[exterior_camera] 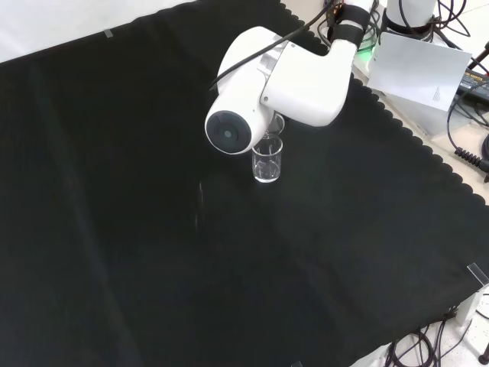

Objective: Pour the water from the handheld beaker into the one on the table.

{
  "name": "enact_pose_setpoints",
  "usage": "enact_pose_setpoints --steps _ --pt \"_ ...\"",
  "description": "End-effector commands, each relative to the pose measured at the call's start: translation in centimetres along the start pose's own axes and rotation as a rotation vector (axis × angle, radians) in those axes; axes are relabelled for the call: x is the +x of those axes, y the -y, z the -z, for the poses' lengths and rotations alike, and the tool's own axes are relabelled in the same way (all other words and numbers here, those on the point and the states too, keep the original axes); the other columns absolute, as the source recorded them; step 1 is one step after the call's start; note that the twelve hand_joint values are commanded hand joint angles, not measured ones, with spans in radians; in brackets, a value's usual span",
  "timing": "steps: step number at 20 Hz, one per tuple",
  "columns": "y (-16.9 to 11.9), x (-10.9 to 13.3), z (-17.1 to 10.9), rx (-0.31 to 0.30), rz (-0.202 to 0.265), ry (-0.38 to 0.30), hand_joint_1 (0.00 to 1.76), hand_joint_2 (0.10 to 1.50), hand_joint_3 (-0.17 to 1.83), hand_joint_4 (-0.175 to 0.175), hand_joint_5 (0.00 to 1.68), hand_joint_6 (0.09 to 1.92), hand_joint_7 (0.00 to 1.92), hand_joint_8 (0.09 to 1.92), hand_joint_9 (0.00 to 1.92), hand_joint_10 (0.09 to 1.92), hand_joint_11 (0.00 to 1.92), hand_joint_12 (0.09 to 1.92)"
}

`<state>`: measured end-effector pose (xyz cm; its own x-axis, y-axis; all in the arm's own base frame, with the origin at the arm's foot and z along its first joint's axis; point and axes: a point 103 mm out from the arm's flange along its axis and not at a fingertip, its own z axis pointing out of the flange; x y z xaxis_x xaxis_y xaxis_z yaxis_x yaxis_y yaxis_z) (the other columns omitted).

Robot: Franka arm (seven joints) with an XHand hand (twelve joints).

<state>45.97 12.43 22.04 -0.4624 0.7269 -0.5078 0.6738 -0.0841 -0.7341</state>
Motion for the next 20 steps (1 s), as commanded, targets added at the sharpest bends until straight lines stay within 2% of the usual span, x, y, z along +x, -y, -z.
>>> enact_pose_setpoints --steps 1,10,15,20 --pt "0.1 -1.3 -1.3 -0.095 0.047 -0.074 1.30 0.51 1.04 -0.175 1.15 1.05 1.22 1.02 1.53 0.88 1.20 0.89" --pt "0.3 -3.8 -3.6 -0.329 0.087 -0.192 1.30 0.52 1.02 -0.175 1.14 1.06 1.21 1.03 1.53 0.88 1.20 0.88" --pt "-0.1 -4.9 -4.7 -0.397 0.099 -0.252 1.30 0.52 1.02 -0.175 1.14 1.06 1.20 1.03 1.52 0.88 1.19 0.87" --pt "-1.0 -6.3 -5.8 -0.483 0.121 -0.343 1.30 0.52 1.02 -0.175 1.14 1.06 1.20 1.03 1.52 0.88 1.19 0.87"
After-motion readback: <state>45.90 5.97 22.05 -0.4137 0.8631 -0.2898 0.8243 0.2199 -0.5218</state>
